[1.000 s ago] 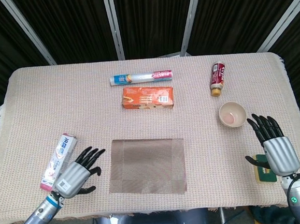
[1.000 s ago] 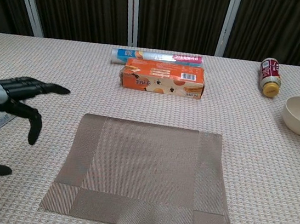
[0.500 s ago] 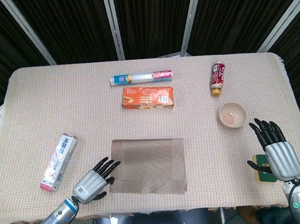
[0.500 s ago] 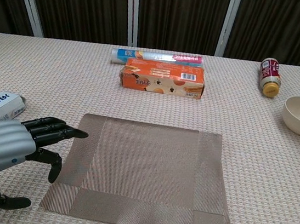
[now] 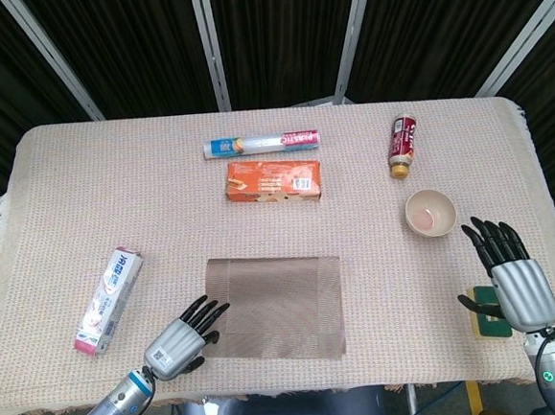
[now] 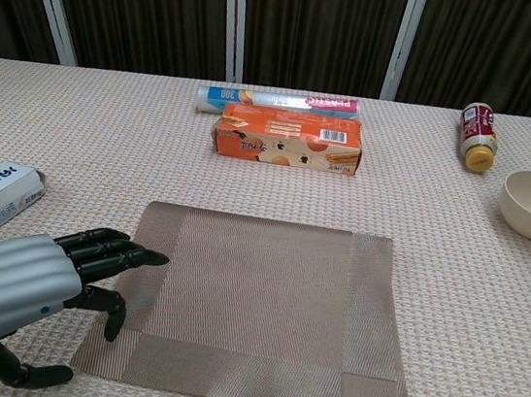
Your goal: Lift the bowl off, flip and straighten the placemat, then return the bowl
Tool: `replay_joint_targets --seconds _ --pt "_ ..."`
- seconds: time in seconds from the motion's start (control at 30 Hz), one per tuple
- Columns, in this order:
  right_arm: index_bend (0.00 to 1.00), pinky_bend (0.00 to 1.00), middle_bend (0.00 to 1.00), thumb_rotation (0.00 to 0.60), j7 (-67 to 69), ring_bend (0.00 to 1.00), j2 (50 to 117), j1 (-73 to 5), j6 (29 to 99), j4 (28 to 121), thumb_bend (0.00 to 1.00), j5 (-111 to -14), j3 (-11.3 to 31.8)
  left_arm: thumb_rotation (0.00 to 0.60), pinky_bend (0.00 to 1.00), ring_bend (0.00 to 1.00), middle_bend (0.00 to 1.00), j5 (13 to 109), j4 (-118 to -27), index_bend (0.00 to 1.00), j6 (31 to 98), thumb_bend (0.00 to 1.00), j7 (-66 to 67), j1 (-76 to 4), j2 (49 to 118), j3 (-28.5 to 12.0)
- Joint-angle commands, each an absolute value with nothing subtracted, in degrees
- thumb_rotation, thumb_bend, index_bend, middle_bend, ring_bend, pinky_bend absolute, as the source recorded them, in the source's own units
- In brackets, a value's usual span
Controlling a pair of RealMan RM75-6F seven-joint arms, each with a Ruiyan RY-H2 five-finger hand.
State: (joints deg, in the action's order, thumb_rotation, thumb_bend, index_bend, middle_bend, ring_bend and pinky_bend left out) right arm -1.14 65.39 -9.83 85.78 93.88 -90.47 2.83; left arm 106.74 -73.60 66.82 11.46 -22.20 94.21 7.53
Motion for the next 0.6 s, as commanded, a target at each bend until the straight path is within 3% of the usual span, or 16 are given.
replay_joint_targets --seconds 0.03,0.27,0.6 --pt "0.0 0.0 0.0 0.6 -1.06 0.0 65.32 -9.73 85.91 93.88 0.0 -90.39 2.93 0.6 0.0 0.0 0.0 106.59 -73.17 0.43 66.64 0.28 11.76 -22.37 94.67 7.63" --pt "0.0 0.0 0.0 0.6 -1.16 0.0 65.17 -9.43 86.28 93.71 0.0 -90.7 2.92 0.6 0.0 0.0 0.0 106.18 -72.5 0.43 66.52 0.37 12.42 -22.72 95.58 7.74" --pt "0.0 0.0 0.0 0.6 -1.09 0.0 65.18 -9.38 86.2 93.63 0.0 -90.89 3.06 0.6 0.0 0.0 0.0 105.28 -72.64 0.44 66.57 0.39 12.41 -22.94 95.74 8.07"
